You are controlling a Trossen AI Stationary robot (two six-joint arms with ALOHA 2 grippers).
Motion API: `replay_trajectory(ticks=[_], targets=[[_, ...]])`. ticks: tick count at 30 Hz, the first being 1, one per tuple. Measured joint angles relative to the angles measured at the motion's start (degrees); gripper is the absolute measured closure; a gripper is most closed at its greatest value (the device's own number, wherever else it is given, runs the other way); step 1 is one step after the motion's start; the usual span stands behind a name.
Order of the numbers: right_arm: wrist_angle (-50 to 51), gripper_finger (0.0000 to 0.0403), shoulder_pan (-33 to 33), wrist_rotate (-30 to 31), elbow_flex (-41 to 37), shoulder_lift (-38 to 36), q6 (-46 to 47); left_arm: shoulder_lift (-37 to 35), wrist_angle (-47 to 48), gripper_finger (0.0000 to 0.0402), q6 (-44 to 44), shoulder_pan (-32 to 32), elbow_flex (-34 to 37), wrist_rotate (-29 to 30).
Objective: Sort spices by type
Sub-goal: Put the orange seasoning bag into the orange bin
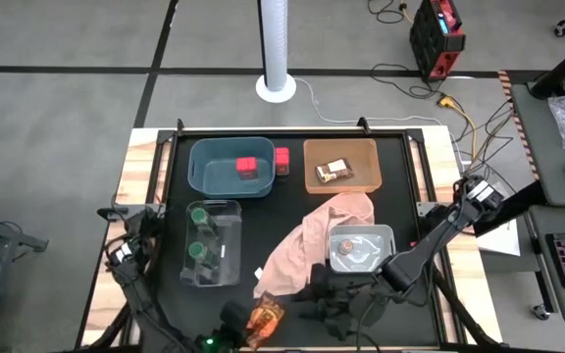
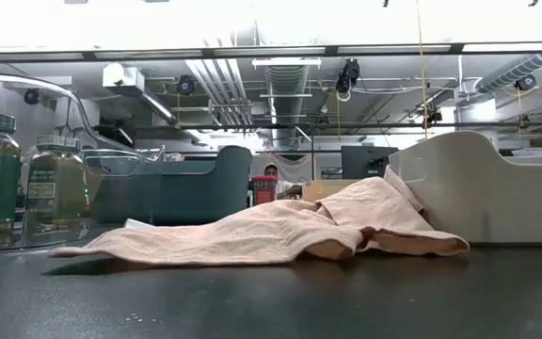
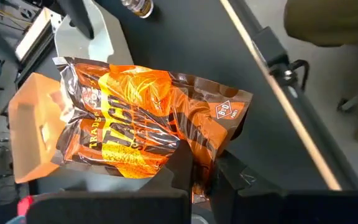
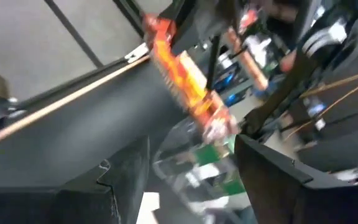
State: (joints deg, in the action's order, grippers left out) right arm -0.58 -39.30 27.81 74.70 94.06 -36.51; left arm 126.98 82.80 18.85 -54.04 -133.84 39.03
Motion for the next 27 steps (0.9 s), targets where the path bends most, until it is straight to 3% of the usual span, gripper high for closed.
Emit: replay_trajectory(ticks=[10, 19, 23, 27], targets=[[-2.4, 0.0177, 1.37, -6.33, 0.01, 0.46, -7.05, 0.0, -3.97, 0.0399, -8.38, 1.91, -0.06, -0.33], [-10.16, 0.0184, 1.6, -5.38, -0.02, 4.89, -17.71, -0.31, -7.64, 0.0397, -15.38, 4.62, -0.2, -2.47], [-12.22, 0.0221, 1.56, -5.31, 0.0, 4.85, -19.03, -0.33, -8.1, 0.0396, -15.54, 4.7, -0.22, -2.97], [-11.41, 0.0311, 1.42, -5.51, -0.02, 4.85, -19.61, -0.37, -8.85, 0.0389, -15.3, 4.61, -0.26, -3.36]])
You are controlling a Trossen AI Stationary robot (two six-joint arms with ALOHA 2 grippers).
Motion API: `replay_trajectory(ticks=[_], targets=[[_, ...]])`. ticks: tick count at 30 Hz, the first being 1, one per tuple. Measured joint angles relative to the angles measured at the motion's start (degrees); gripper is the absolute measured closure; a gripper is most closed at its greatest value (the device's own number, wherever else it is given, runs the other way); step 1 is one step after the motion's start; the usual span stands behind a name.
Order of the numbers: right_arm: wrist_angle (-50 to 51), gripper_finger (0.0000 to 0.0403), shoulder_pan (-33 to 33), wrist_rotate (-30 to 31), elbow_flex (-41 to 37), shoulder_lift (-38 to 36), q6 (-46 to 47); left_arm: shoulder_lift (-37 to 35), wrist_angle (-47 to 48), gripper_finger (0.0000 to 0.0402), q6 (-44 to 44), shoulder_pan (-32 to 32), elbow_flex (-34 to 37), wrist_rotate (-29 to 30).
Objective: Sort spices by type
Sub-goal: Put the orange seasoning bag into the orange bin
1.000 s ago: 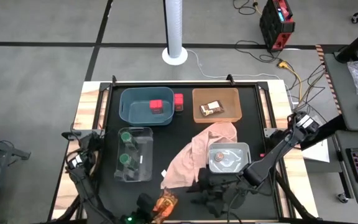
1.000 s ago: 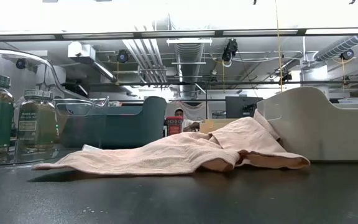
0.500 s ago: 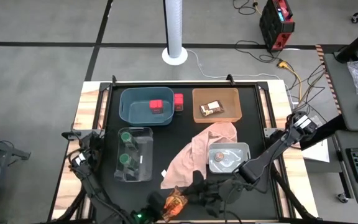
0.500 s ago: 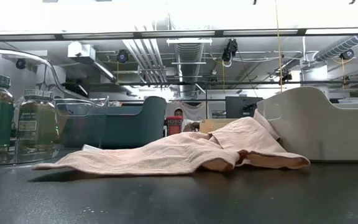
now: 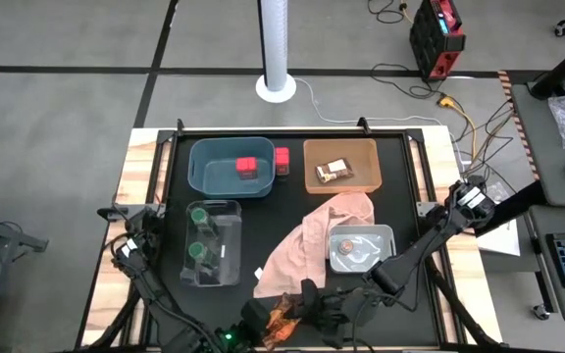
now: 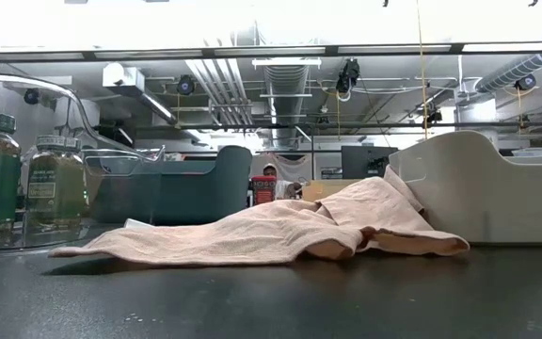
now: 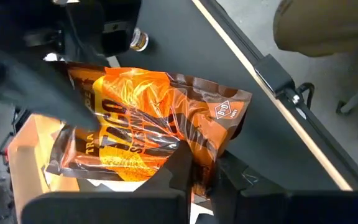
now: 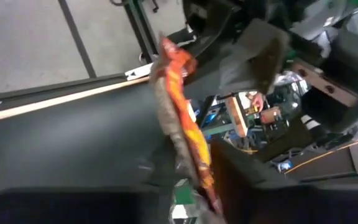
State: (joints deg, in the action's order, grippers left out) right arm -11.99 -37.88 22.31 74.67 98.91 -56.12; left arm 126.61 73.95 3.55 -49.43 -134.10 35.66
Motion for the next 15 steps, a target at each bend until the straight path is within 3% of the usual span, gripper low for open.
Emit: replay_trajectory(ticks=[3, 7, 15], targets=[[1.28, 0.0378, -0.68, 0.39, 0.0, 0.07, -0.45, 0.0, -0.13, 0.037, 3.69, 0.17, 0.0, 1.86], [1.29, 0.0391, -1.27, 2.42, 0.0, 0.07, 0.65, 0.0, 0.09, 0.0326, 4.46, 0.22, 0.0, 2.43], [6.31, 0.0393, -1.91, 12.14, 0.64, 0.07, 3.89, -1.01, 3.39, 0.0233, 4.68, 0.31, 0.0, 6.95]])
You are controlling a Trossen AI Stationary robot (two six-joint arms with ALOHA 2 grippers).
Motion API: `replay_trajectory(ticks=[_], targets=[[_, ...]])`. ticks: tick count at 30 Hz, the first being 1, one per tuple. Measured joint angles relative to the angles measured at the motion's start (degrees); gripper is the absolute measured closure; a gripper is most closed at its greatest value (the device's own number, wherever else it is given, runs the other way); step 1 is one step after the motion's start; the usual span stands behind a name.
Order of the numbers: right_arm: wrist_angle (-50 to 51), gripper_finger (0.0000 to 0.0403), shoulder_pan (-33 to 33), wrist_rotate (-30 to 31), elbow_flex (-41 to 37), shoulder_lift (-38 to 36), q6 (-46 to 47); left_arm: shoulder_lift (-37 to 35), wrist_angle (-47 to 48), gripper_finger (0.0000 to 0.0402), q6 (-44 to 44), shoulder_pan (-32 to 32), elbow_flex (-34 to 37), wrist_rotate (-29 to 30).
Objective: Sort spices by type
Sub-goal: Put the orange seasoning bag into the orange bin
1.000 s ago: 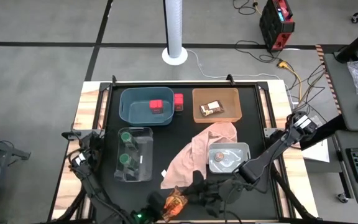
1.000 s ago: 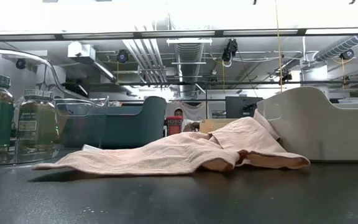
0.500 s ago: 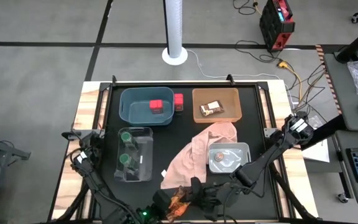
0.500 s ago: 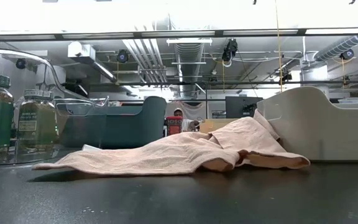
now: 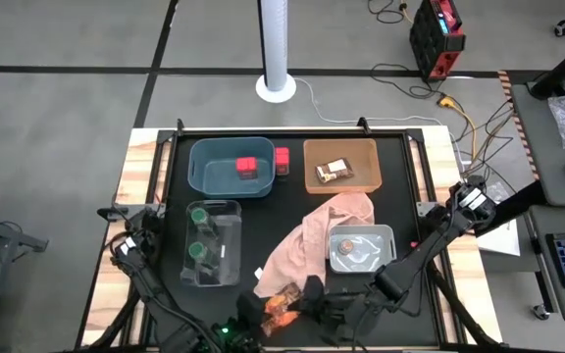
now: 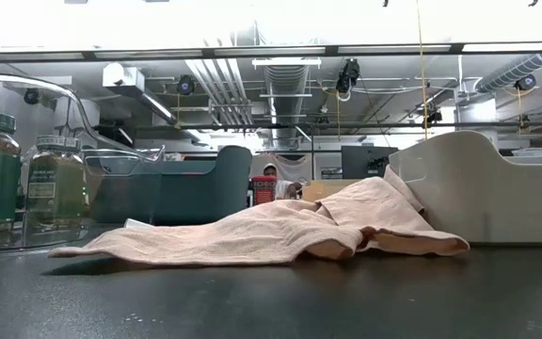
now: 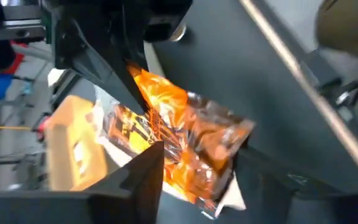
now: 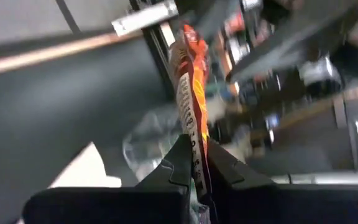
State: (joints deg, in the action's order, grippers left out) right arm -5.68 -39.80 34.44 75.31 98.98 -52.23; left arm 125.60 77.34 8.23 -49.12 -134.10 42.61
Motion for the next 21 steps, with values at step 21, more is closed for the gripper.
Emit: replay_trajectory(ticks=[21], targets=[[57.72, 0.0394, 19.02, 22.67, 1.48, -12.06, 64.46, -1.41, 12.66, 0.0197, 3.23, 1.38, 0.99, 11.94]])
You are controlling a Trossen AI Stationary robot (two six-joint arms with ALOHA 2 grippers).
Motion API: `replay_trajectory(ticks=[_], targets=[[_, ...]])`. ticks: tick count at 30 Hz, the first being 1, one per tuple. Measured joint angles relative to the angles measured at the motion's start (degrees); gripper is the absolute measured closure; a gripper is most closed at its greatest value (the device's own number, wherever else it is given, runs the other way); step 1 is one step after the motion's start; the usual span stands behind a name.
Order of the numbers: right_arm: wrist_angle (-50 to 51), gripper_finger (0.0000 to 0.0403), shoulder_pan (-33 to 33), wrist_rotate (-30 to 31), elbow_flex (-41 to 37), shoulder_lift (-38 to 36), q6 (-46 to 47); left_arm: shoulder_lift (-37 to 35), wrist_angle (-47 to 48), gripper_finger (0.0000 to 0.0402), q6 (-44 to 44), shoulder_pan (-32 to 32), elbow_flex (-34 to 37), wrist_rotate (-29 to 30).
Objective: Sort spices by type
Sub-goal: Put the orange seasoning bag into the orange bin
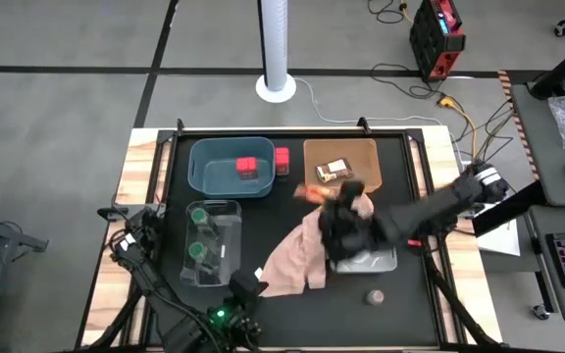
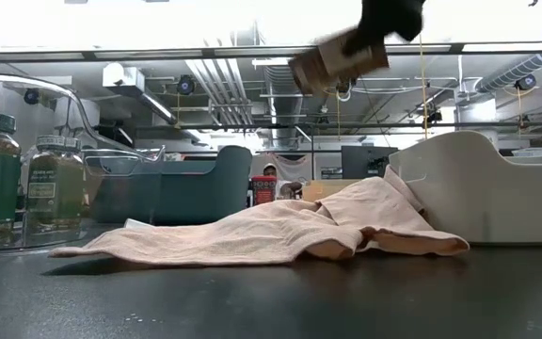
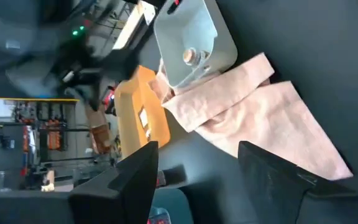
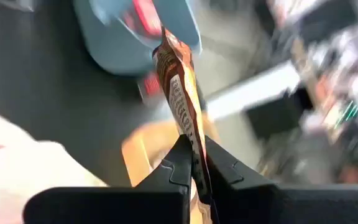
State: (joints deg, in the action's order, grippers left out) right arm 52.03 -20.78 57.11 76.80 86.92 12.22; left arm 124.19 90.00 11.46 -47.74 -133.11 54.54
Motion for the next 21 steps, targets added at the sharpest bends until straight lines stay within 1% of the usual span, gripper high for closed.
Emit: replay_trajectory(ticks=[2, 4, 7, 9, 11, 14, 17, 21], targets=[[1.64, 0.0394, 5.18, -5.2, -0.39, -1.5, 2.08, -0.53, -0.03, 0.02, -0.37, 0.36, 1.03, -2.0], [1.75, 0.0394, 9.69, -8.71, -0.87, -2.23, 2.09, -1.29, -0.03, 0.0203, 0.21, 0.56, 3.23, -3.59], [1.74, 0.0394, 14.71, -10.62, -1.12, -2.47, 0.17, -3.31, -0.15, 0.0209, 3.31, 0.56, 8.65, -4.56], [1.7, 0.0394, 17.24, -10.71, -1.12, -2.5, -1.33, -5.38, -0.58, 0.0212, 6.37, 0.56, 13.54, -4.57], [1.69, 0.0394, 19.35, -11.09, -1.12, -2.54, -2.96, -8.09, -2.92, 0.0214, 8.99, 0.56, 19.36, -4.46], [1.69, 0.0394, 22.41, -12.79, -1.14, -2.57, -5.75, -13.06, -11.3, 0.0217, 9.16, 0.62, 29.19, -4.46], [1.7, 0.0394, 26.05, -17.18, -1.16, -2.58, -9.5, -18.88, -22.81, 0.0217, 5.16, 1.09, 39.41, -4.59], [1.59, 0.0394, 31.11, -22.59, -1.73, -2.54, -15.73, -26.74, -36.37, 0.0217, 1.22, 2.55, 51.2, -4.55]])
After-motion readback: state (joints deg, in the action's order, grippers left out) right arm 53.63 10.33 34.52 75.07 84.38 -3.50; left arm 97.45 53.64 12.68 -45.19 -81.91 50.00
